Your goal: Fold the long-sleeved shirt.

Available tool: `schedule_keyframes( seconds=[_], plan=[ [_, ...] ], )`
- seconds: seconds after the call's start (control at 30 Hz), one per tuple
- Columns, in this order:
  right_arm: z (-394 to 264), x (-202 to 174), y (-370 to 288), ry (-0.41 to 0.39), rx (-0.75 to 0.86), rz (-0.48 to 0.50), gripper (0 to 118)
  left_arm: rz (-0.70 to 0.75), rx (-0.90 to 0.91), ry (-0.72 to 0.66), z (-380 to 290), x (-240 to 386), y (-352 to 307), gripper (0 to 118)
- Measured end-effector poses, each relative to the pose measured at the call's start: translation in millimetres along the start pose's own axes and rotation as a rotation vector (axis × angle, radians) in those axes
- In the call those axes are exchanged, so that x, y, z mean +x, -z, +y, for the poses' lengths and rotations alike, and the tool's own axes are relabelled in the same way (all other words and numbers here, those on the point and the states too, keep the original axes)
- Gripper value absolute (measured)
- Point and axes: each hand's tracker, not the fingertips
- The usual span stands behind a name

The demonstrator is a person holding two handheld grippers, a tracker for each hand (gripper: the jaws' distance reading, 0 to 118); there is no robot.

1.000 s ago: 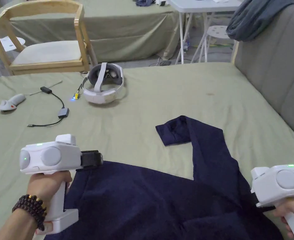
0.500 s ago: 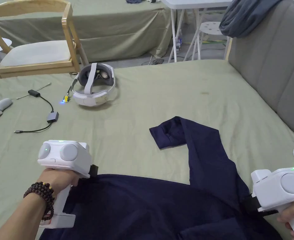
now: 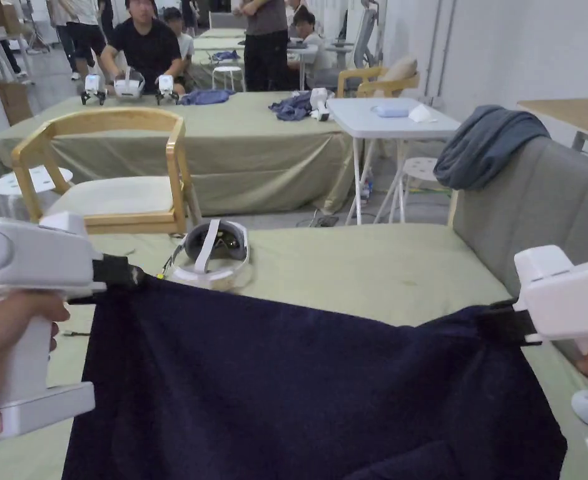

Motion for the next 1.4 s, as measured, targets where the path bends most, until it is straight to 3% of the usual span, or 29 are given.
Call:
schedule_keyframes(
  seconds=[0.1,0.3,0.37,0.4,0.53,0.63,0.67,0.73,0.93,1.07,1.13,1.4],
  plan=[
    [79,4,-49,-0.043,0.13,0.002,6,-0.007,0.133,0.025,66,12,-45,13],
    [258,11,-105,-0.07,0.344,-0.082,6,0.01,0.343,0.024,200,52,-99,13],
    [309,7,-121,-0.075,0.412,-0.152,6,0.027,0.416,0.029,235,70,-111,13],
    [327,1,-130,-0.089,0.44,-0.17,6,0.037,0.44,0.039,248,77,-116,13],
    [383,-6,-167,-0.007,0.583,-0.19,6,0.085,0.526,-0.007,302,85,-121,13],
    [411,-13,-185,-0.027,0.652,-0.252,6,0.071,0.582,-0.01,330,88,-123,13],
    [411,-17,-191,-0.067,0.679,-0.279,6,0.074,0.59,-0.009,337,92,-123,13],
    [418,-21,-198,-0.045,0.725,-0.342,6,0.055,0.619,0.023,357,92,-124,13],
    [415,-15,-190,-0.04,0.68,-0.328,6,0.069,0.612,0.067,371,81,-106,13],
    [392,4,-136,-0.022,0.58,-0.275,6,0.065,0.563,0.048,360,50,-66,13],
    [371,9,-101,-0.004,0.525,-0.27,6,0.077,0.524,0.052,280,95,-70,13],
    [257,15,34,0.055,0.304,-0.178,6,0.128,0.337,0.002,160,47,20,13]
  ],
)
